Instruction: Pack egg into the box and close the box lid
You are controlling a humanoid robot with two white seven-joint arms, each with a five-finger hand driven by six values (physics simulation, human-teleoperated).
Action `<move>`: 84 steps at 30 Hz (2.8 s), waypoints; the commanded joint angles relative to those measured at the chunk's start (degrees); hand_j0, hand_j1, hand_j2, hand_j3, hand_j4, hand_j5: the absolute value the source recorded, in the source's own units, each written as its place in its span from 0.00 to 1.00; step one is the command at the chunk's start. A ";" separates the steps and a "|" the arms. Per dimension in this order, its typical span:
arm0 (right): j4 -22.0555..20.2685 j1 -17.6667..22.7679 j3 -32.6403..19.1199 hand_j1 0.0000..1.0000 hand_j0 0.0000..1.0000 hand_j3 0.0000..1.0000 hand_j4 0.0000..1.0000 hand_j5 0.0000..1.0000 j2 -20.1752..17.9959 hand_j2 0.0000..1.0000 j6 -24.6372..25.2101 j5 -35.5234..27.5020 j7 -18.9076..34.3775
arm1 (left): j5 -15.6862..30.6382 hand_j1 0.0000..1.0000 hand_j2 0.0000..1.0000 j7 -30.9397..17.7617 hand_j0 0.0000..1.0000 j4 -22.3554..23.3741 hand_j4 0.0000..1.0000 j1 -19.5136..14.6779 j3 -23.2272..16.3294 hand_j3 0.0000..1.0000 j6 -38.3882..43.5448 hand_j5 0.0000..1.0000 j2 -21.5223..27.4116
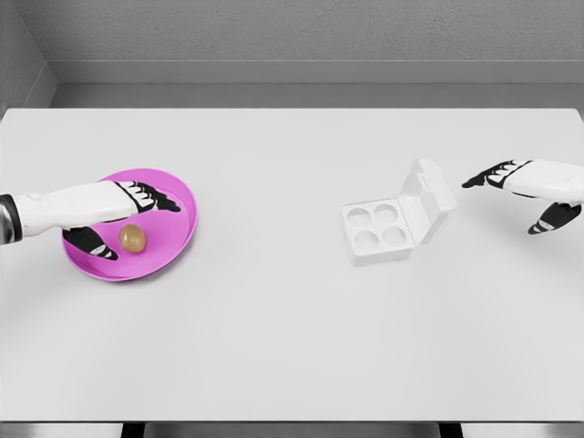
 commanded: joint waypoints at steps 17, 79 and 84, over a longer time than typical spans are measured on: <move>-0.02 -0.09 0.59 1.00 1.00 1.00 1.00 1.00 -0.23 1.00 0.15 -0.30 -0.02 | -0.36 1.00 1.00 0.02 1.00 2.84 1.00 0.00 0.00 1.00 0.15 1.00 -1.99; -1.07 -0.53 2.88 1.00 1.00 1.00 1.00 1.00 -0.14 1.00 0.15 -0.30 -0.02 | -2.12 0.54 0.54 0.02 0.54 4.34 0.54 0.79 -2.11 0.54 0.15 0.54 -2.95; -1.07 -0.61 2.88 1.00 1.00 1.00 1.00 1.00 -0.23 1.00 0.15 -0.30 -0.02 | -1.86 0.46 0.46 0.02 0.46 4.34 0.46 0.88 -2.20 0.46 0.15 0.46 -2.87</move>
